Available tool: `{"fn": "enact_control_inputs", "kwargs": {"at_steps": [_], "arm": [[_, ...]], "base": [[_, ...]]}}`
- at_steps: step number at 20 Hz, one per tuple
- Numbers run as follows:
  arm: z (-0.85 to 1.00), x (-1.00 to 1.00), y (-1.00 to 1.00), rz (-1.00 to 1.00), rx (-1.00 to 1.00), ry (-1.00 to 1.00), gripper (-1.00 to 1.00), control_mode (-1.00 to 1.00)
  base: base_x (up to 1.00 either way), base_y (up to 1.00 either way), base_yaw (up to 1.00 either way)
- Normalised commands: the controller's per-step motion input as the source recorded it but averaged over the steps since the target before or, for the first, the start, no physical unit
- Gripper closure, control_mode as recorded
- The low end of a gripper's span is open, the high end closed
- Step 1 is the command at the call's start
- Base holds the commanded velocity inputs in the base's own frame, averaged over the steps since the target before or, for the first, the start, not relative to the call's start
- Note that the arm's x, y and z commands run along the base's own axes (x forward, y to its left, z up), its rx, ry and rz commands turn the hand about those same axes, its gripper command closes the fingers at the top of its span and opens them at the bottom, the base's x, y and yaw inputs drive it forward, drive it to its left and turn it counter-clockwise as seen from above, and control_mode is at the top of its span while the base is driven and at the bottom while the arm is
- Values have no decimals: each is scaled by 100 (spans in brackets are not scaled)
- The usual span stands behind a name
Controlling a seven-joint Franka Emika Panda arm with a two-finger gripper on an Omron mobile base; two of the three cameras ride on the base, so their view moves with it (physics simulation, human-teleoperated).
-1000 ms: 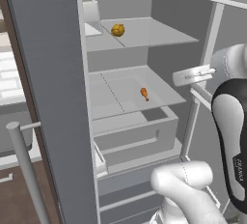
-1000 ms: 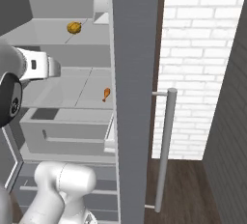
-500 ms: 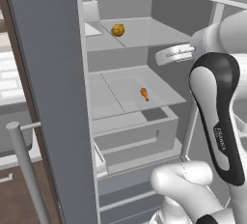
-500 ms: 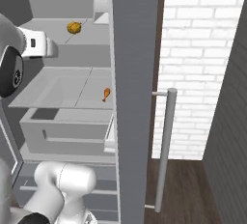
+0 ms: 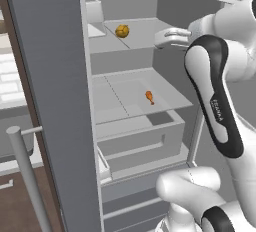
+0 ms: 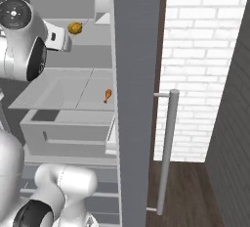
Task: Place one squash and one chicken drumstick in each tupperware on the nearby counter, to pack two identical lunches.
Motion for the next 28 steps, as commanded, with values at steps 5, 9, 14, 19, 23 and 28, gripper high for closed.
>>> {"fn": "enact_control_inputs", "kwargs": {"at_steps": [5,9,14,19,23,28], "arm": [[0,57,11,-11,2,0,-100,-100],[0,44,23,-11,-6,0,-100,-100],[0,41,25,-4,-4,2,-100,-100],[0,43,3,0,0,8,-100,-100],[0,51,0,0,0,8,-100,-100],[-3,47,0,0,0,3,-100,-100]], "base": [[0,0,0],[0,0,0],[0,0,0],[0,0,0],[0,0,0],[0,0,0]]}}
